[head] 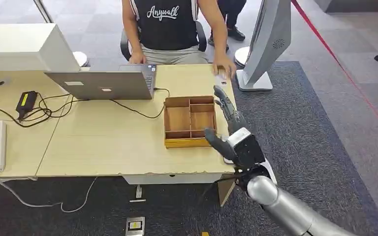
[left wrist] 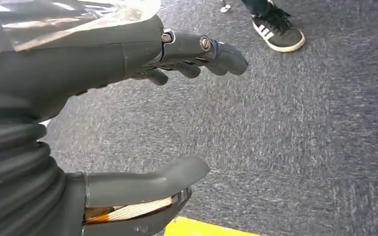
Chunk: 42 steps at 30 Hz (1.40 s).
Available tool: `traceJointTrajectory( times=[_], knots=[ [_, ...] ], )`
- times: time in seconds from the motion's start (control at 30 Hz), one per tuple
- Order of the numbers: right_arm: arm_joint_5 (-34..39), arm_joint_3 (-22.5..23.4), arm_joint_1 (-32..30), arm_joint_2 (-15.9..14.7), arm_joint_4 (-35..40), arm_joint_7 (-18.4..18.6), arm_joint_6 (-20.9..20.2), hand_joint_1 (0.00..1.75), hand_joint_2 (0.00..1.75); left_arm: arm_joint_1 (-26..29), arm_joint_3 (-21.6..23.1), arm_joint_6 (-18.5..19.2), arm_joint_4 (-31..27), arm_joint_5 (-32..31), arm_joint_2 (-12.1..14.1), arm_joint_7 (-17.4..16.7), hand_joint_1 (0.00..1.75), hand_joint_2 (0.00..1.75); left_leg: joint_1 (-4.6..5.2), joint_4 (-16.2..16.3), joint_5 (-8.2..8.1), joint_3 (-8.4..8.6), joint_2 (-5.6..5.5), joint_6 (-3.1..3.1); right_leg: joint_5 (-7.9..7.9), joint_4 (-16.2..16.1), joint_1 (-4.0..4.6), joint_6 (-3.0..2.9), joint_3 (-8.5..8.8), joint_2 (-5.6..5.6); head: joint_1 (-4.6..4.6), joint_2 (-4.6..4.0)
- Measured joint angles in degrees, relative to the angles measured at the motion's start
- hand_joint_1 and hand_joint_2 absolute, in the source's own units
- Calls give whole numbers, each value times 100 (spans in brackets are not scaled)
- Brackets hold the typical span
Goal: Pass the card to the sensor for recognition and then transmit it.
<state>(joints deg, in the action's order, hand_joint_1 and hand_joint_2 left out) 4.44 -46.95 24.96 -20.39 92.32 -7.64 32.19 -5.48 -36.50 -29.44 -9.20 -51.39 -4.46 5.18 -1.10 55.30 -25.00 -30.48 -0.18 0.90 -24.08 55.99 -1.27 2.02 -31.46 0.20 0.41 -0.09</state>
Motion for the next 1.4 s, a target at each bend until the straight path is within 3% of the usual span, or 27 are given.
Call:
traceJointTrajectory(
  times=[0.2,0.33,0.47,0.77,0.97,1.3,1.4],
  knots=[
    [-1640,-24,-104,-46,110,719,109,0,175,-15,-55,-2,0,-46,-9,0,0,175,-1,-1,0,0,0,0,0,1,1,0,0,0,-2,2],
    [-4543,-118,-35,-53,47,2009,-278,0,175,-33,-94,-7,2,-94,-24,0,0,175,-1,-2,1,-1,0,0,0,2,1,0,2,0,0,2],
    [-6063,-253,56,-31,-87,2538,-799,0,175,-40,-114,-9,2,-111,-39,0,0,175,-1,-2,1,-2,-1,0,0,2,1,0,3,0,0,0],
    [-7220,-444,166,15,-384,2926,-1425,0,175,-50,-179,11,2,-267,-48,96,0,175,-1,-2,1,-3,-1,0,0,1,1,0,1,-1,-2,2],
    [-7303,-535,227,72,-508,2939,-1766,0,175,-52,-190,28,2,-304,-48,79,0,175,-1,-2,1,-3,-1,0,0,2,1,0,0,0,-2,0],
    [-7307,-575,323,162,-651,2939,-1840,0,175,-54,-190,28,2,-308,-48,59,0,175,-1,-1,2,-3,-1,0,0,2,1,0,2,-1,-2,0],
    [-7200,-601,390,214,-747,2945,-2035,0,175,-55,-192,28,2,-310,-48,59,0,175,-1,-2,2,-4,-1,0,0,2,1,0,1,-1,-2,2]
  ],
)
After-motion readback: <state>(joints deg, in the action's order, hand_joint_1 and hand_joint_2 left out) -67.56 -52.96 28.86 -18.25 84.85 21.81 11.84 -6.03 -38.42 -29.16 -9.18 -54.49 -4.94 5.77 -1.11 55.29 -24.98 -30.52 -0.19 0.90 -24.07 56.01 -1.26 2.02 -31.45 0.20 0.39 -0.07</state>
